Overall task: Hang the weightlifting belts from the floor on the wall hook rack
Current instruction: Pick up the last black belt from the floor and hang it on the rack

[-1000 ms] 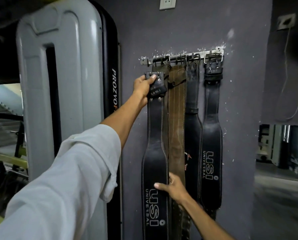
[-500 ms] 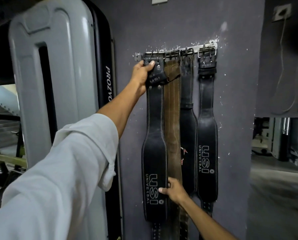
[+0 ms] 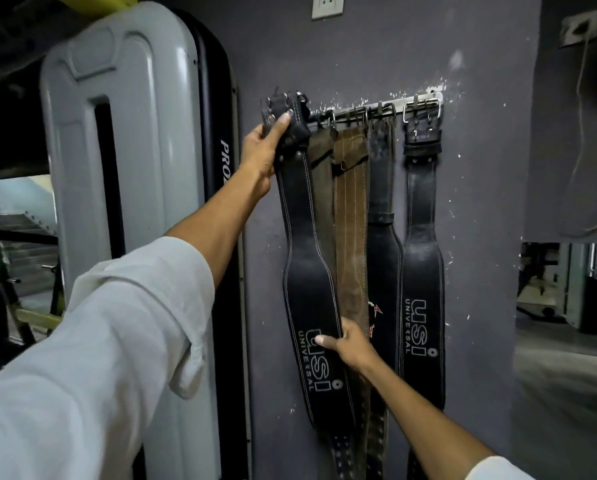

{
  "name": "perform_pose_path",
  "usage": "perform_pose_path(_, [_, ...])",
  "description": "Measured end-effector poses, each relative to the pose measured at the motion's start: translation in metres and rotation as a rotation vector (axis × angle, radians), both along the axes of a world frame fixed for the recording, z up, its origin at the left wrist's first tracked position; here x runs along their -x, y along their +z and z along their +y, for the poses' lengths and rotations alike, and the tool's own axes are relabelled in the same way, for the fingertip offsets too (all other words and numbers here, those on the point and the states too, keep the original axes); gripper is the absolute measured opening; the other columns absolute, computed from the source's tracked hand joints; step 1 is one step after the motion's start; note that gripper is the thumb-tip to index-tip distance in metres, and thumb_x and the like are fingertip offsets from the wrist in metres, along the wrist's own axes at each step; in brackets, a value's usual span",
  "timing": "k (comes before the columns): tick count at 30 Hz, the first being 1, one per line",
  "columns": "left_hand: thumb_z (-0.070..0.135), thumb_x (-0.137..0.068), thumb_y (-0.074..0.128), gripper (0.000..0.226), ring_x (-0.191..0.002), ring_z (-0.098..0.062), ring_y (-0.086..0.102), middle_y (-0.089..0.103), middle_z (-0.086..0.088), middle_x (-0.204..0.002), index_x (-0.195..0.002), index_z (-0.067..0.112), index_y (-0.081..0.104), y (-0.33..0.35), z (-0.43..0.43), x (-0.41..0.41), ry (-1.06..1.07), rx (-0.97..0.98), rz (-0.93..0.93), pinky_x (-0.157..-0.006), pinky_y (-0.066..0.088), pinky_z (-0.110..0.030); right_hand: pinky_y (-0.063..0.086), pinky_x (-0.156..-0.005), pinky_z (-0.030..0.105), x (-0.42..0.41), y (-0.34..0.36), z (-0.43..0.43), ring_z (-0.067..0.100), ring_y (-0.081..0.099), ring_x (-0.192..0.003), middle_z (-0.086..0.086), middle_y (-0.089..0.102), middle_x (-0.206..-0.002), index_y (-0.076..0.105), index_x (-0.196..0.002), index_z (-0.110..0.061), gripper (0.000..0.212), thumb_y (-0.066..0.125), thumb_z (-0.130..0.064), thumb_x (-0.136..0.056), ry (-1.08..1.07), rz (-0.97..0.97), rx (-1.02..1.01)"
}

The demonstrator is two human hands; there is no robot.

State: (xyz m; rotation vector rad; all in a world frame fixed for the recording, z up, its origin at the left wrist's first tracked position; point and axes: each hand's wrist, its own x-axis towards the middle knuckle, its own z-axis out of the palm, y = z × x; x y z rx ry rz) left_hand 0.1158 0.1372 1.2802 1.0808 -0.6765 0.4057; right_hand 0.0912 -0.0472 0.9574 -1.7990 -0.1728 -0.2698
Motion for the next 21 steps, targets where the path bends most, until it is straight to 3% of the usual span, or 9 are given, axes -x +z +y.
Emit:
perform_pose_path(2, [0.031,-0.086,0.076,0.036,-0.094,-0.018,0.074,0.076,-0.004,-0.104,-0.116,0.014,0.066,-0.021,0.004,-0.011,0.069,-0.036,0.023,-0.085,0.06,-0.037,0.063,-0.073,0.027,0.002,0.009,0.006,0.012,0.077,-0.083,0.0,0.077,-0.097,0.065,-0.108,-0.017,0.026,0.074,-0.002,-0.089,0.051,-0.014,0.015])
perform_pose_path(7, [-0.001,-0.089,0.066,0.037,-0.079,-0.013,0.073,0.074,-0.005,-0.098,-0.125,0.002,0.058,-0.054,0.006,-0.021,0.114,-0.024,0.046,-0.068,0.058,-0.027,0.063,-0.086,0.039,0.004,-0.009,0.017,0.018,0.076,-0.09,0.002,0.077,-0.102,0.064,-0.108,-0.021,0.034,0.077,0.001,-0.085,0.056,-0.007,-0.016])
perform_pose_path(9, [-0.003,-0.089,0.066,0.039,-0.08,-0.014,0.073,0.074,-0.005,-0.099,-0.126,0.003,0.058,-0.055,0.009,-0.018,0.122,-0.016,0.048,-0.067,0.058,-0.026,0.061,-0.092,0.036,0.011,-0.037,0.019,0.008,0.074,-0.09,-0.003,0.075,-0.103,0.061,-0.112,-0.022,0.042,0.076,0.006,-0.084,0.058,0.04,0.006])
perform_pose_path(12, [-0.004,-0.089,0.065,0.036,-0.082,-0.016,0.072,0.074,-0.005,-0.097,-0.123,0.004,0.06,-0.053,0.006,-0.019,0.101,-0.029,0.052,-0.069,0.059,-0.028,0.06,-0.089,0.025,0.015,-0.076,0.024,0.001,0.073,-0.094,-0.009,0.074,-0.106,0.059,-0.118,-0.024,0.05,0.072,0.011,-0.085,0.046,0.088,-0.044])
perform_pose_path(13, [-0.004,-0.089,0.065,0.035,-0.081,-0.016,0.073,0.075,-0.005,-0.096,-0.122,0.005,0.06,-0.055,0.004,-0.017,0.096,-0.043,0.05,-0.07,0.059,-0.029,0.059,-0.088,0.023,0.015,-0.084,0.026,0.001,0.073,-0.097,-0.008,0.074,-0.108,0.058,-0.121,-0.022,0.051,0.072,0.01,-0.085,0.037,0.11,-0.054])
perform_pose_path(16, [-0.004,-0.088,0.066,0.038,-0.081,-0.018,0.074,0.076,-0.005,-0.094,-0.125,0.002,0.059,-0.058,-0.005,-0.019,0.073,-0.059,0.046,-0.071,0.059,-0.031,0.055,-0.103,0.035,0.011,-0.104,0.031,0.02,0.064,-0.125,0.006,0.068,-0.132,0.049,-0.143,-0.012,0.07,0.077,0.005,-0.081,0.028,0.196,-0.012])
perform_pose_path(17, [-0.003,-0.088,0.066,0.039,-0.082,-0.018,0.074,0.077,-0.005,-0.093,-0.126,0.002,0.058,-0.059,-0.007,-0.018,0.062,-0.071,0.047,-0.072,0.059,-0.031,0.055,-0.101,0.032,0.014,-0.103,0.031,0.023,0.062,-0.126,0.008,0.067,-0.133,0.052,-0.141,-0.007,0.066,0.074,0.009,-0.081,0.045,0.236,0.025])
perform_pose_path(19, [-0.002,-0.088,0.067,0.04,-0.084,-0.018,0.075,0.077,-0.005,-0.095,-0.127,0.003,0.057,-0.062,-0.008,-0.016,0.031,-0.104,0.053,-0.074,0.06,-0.032,0.057,-0.082,0.02,0.016,-0.089,0.029,0.027,0.065,-0.119,0.014,0.069,-0.127,0.058,-0.132,0.001,0.053,0.062,0.021,-0.083,0.064,0.261,0.095])
perform_pose_path(21, [-0.001,-0.088,0.067,0.042,-0.086,-0.018,0.074,0.076,-0.006,-0.099,-0.128,0.004,0.056,-0.066,-0.006,-0.016,0.008,-0.121,0.06,-0.076,0.06,-0.033,0.054,-0.072,0.014,0.02,-0.044,0.026,0.026,0.067,-0.116,0.014,0.069,-0.127,0.058,-0.133,-0.005,0.052,0.056,0.018,-0.087,0.054,0.177,0.053])
